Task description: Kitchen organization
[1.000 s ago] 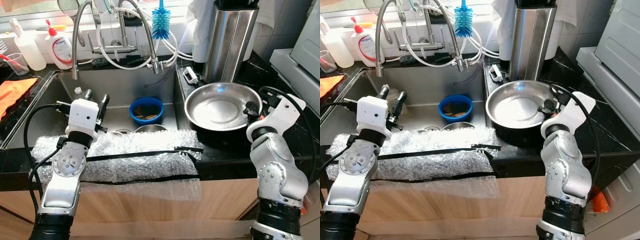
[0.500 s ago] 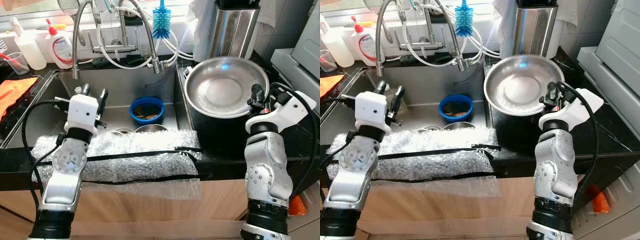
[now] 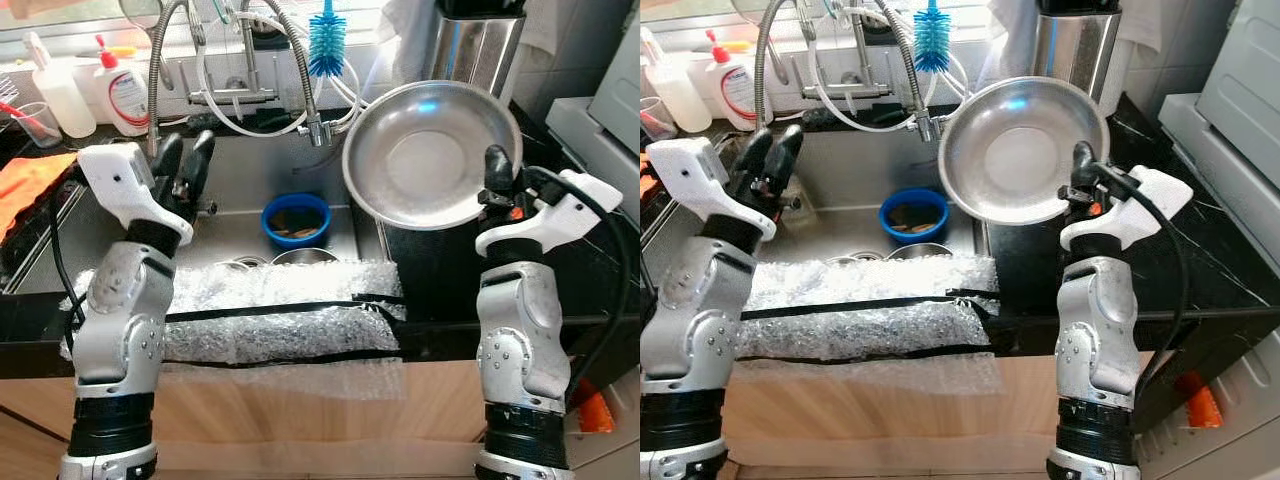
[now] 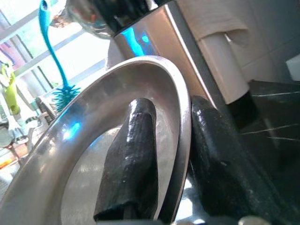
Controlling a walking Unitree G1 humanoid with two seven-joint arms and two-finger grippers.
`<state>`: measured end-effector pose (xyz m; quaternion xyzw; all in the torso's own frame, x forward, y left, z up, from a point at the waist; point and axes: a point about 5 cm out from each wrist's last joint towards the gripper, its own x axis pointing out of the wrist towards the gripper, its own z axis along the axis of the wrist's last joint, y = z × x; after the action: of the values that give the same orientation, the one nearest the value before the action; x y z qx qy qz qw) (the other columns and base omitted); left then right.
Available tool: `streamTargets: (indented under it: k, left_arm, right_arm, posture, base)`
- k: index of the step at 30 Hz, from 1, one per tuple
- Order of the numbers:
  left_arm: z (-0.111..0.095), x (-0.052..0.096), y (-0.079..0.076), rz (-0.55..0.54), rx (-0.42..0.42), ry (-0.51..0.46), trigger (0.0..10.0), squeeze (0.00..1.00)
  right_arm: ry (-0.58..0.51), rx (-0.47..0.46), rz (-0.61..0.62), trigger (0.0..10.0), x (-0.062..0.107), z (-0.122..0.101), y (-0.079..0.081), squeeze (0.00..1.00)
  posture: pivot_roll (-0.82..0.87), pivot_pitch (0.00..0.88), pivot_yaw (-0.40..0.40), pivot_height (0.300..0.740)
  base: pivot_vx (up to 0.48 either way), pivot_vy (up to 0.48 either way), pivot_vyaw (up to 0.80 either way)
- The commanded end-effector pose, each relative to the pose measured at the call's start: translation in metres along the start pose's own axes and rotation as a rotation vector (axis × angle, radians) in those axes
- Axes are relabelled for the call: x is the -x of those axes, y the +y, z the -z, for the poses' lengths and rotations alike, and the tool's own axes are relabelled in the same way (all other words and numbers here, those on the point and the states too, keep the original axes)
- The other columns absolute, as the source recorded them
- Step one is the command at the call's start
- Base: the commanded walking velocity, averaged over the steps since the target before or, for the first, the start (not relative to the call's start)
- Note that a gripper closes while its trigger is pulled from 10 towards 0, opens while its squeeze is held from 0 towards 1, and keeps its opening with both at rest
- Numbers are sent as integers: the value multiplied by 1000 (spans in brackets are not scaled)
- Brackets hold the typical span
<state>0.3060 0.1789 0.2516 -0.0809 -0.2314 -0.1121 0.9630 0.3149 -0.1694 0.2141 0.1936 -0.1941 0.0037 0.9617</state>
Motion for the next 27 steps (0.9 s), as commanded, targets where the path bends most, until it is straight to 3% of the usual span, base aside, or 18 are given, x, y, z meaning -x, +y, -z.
streamTargets:
  k: [1,2,5,12,17,27]
  left_arm:
    - [-4,0,2,7,-84,0,10000,0]
    - [3,5,10,-63,-171,28,10000,0]
    - [7,14,20,-173,-237,16,10000,0]
    - [8,20,17,-160,-361,3,10000,0]
    - [11,23,16,-169,-390,4,10000,0]
    - [15,29,22,-222,-398,5,10000,0]
  right_arm:
    - [-23,15,-34,10000,-2,-3,6,0]
    - [-44,56,-43,10000,-3,-6,8,0]
    - [-80,130,-52,10000,-3,-13,11,0]
    - [-180,280,-110,10000,-1,-30,22,0]
    - [-202,350,-124,10000,2,-31,26,0]
    - [-190,403,-154,10000,8,-23,33,0]
  posture:
    - [-85,0,51,740]
    - [-94,0,53,740]
    - [-99,0,53,740]
    - [-96,0,43,740]
    - [-94,0,36,740]
    - [-95,0,36,740]
  base:
    - [0,0,0]
    - [0,0,0]
    - [0,0,0]
    - [0,0,0]
    - [0,0,-91]
    - [0,0,-790]
